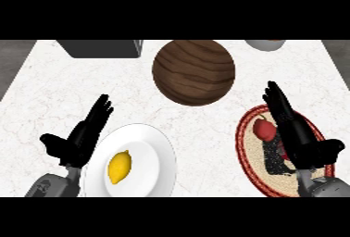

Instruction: Pick the can from the placemat and place it in the bowl

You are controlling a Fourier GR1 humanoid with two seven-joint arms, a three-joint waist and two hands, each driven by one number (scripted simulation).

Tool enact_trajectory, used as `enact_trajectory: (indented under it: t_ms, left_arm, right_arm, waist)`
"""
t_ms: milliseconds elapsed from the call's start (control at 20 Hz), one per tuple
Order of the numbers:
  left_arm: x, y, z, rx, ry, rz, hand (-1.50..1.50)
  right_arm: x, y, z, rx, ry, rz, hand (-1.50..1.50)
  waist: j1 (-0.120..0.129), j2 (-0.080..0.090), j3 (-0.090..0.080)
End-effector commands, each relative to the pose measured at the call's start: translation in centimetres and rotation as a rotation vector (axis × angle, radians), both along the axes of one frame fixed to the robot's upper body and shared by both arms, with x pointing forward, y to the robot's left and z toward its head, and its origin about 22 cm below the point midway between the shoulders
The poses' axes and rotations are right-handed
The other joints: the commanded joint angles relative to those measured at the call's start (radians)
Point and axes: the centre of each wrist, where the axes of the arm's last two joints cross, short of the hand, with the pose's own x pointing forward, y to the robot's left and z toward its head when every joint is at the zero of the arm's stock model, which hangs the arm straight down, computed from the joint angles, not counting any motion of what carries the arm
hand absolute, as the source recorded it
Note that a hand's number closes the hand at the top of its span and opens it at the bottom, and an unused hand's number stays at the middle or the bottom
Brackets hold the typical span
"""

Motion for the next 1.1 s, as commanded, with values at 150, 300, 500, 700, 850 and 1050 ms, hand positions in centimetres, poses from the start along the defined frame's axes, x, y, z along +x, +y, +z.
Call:
enact_trajectory:
  t_ms: [150, 300, 500, 700, 850, 1050]
  left_arm:
    - [1.6, 0.7, 2.7, 0.088, -0.085, 0.085, 0.00]
    - [1.4, 0.3, 2.1, 0.104, -0.056, 0.080, 0.00]
    - [0.9, -1.4, 2.8, 0.102, -0.069, 0.128, 0.00]
    - [0.0, -2.7, 3.1, 0.103, -0.077, 0.102, 0.00]
    - [1.1, -1.4, 4.8, 0.122, -0.076, 0.112, 0.00]
    - [0.3, -2.5, 3.5, 0.110, -0.076, 0.116, 0.00]
  right_arm:
    - [-2.5, -3.1, -1.4, -0.179, 0.141, 0.481, 1.50]
    - [0.6, -5.6, 5.3, -0.720, -0.188, 0.408, 1.50]
    - [-4.4, -8.6, -4.6, -0.075, -0.208, 0.190, -1.50]
    - [-5.7, -12.9, -4.0, 0.011, -0.346, 0.275, -1.50]
    - [-6.2, -13.8, -2.4, -0.038, -0.403, 0.261, -1.50]
    - [-6.1, -16.8, 1.9, -0.234, -0.362, 0.184, -1.50]
  waist:
    - [0.001, -0.028, -0.006]
    - [-0.004, -0.076, -0.022]
    - [-0.030, -0.029, -0.001]
    - [-0.015, -0.030, -0.007]
    - [-0.013, -0.029, -0.009]
    - [-0.017, -0.029, -0.011]
